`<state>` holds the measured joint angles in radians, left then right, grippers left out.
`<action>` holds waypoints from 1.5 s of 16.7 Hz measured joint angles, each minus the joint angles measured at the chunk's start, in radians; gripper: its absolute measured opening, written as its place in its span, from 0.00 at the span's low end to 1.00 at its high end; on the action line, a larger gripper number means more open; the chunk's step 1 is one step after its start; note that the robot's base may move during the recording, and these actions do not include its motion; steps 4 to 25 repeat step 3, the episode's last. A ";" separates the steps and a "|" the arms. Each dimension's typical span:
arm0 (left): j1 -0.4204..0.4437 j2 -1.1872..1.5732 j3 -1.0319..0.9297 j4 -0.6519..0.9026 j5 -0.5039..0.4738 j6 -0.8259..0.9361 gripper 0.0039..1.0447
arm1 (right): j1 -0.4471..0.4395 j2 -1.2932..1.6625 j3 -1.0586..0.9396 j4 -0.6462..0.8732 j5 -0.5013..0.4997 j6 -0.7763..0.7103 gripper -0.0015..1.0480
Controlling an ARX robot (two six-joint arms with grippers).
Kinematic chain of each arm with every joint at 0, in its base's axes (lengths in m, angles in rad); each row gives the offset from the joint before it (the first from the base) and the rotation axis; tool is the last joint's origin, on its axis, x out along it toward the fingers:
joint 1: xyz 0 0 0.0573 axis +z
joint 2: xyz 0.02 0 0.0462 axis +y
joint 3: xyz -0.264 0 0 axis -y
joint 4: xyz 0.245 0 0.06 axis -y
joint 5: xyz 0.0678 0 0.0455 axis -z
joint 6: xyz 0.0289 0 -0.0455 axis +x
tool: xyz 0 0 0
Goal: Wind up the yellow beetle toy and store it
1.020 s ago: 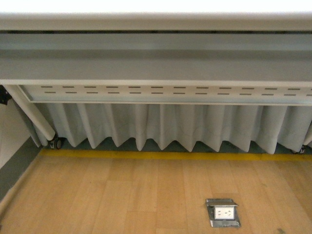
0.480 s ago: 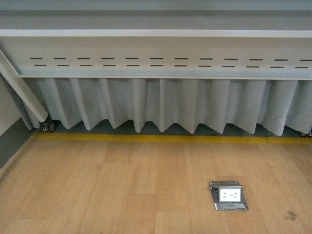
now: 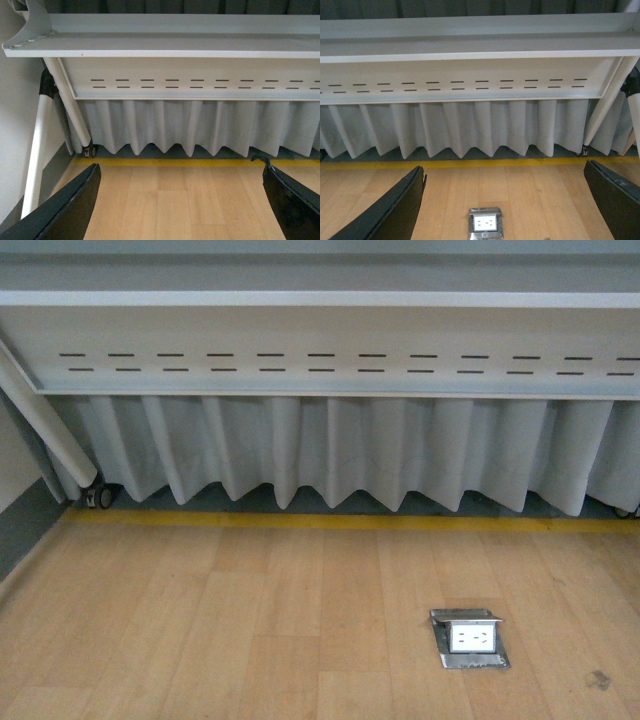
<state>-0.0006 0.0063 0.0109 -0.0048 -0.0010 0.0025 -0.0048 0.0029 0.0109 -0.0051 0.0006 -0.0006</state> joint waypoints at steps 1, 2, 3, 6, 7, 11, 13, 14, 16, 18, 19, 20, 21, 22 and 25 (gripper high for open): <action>0.000 0.000 0.000 0.000 0.000 0.000 0.94 | 0.000 0.000 0.000 0.000 0.000 0.000 0.94; 0.000 0.000 0.000 0.000 0.000 0.000 0.94 | 0.000 0.000 0.000 0.000 0.000 0.000 0.94; 0.000 0.000 0.000 0.000 0.000 0.000 0.94 | 0.000 0.000 0.000 0.000 0.000 0.000 0.94; 0.000 0.000 0.000 0.000 0.000 0.000 0.94 | 0.000 0.000 0.000 0.000 0.000 0.000 0.94; 0.000 0.000 0.000 0.000 0.000 0.000 0.94 | 0.000 0.000 0.000 0.000 0.000 0.000 0.94; 0.000 0.000 0.000 0.000 0.000 0.000 0.94 | 0.000 0.000 0.000 0.000 0.000 0.000 0.94; 0.000 0.000 0.000 0.000 0.000 0.000 0.94 | 0.000 0.000 0.000 0.000 0.000 0.000 0.94; 0.000 0.000 0.000 0.000 0.000 0.000 0.94 | 0.000 0.000 0.000 0.000 0.000 0.000 0.94; 0.000 0.000 0.000 0.000 0.000 0.000 0.94 | 0.000 0.000 0.000 0.000 0.000 0.000 0.94; 0.000 0.000 0.000 0.000 0.000 0.000 0.94 | 0.000 0.000 0.000 0.000 0.000 0.000 0.94; 0.000 0.000 0.000 0.000 0.000 0.000 0.94 | 0.000 0.000 0.000 0.000 0.000 0.000 0.94; 0.000 0.000 0.000 0.000 0.000 0.000 0.94 | 0.000 0.000 0.000 0.000 0.000 0.000 0.94; 0.000 0.000 0.000 0.000 0.000 0.000 0.94 | 0.000 0.000 0.000 0.000 0.000 0.000 0.94; 0.000 0.000 0.000 0.000 0.000 0.000 0.94 | 0.000 0.000 0.000 0.000 0.000 0.000 0.94; 0.000 0.000 0.000 0.000 0.000 0.000 0.94 | 0.000 0.000 0.000 0.000 0.000 0.000 0.94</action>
